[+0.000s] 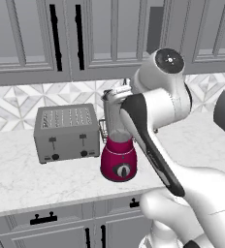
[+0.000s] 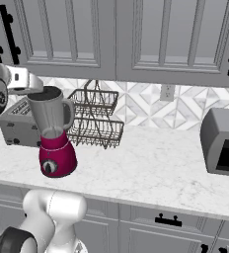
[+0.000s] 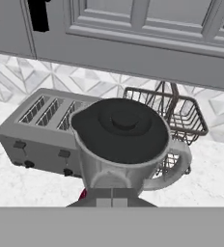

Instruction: Close the lid blender by securely placing the lid on top.

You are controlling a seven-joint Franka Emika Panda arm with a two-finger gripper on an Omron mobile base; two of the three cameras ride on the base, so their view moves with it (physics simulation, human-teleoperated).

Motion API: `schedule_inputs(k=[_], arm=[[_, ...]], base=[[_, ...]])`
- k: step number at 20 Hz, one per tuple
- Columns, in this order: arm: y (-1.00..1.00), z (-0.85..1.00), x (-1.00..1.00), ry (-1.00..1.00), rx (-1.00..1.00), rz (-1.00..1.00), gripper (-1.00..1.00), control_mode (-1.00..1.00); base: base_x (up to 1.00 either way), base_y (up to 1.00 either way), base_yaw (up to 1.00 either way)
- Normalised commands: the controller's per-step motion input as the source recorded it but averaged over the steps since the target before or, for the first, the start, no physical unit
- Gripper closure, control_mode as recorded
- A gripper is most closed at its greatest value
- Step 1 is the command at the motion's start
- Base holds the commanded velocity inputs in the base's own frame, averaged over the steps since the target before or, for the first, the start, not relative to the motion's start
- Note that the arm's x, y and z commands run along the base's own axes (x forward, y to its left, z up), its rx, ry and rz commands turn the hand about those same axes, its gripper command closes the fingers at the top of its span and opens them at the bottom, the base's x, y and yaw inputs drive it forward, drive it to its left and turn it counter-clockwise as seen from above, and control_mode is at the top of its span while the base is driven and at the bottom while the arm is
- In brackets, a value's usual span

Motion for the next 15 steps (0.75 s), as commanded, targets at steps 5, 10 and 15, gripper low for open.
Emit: schedule_inputs(k=[5, 10, 15], arm=[[-0.01, 0.22, -0.6, -0.08, 0.0, 0.0, 1.0, -1.0], [0.34, 0.04, -0.3, -0.07, -0.06, 0.0, 1.0, -1.0], [0.68, 0.0, -0.05, -0.02, -0.12, 0.01, 1.0, -1.0]], base=[[0.0, 0.0, 0.0], [0.0, 0.0, 0.0], [0.0, 0.0, 0.0]])
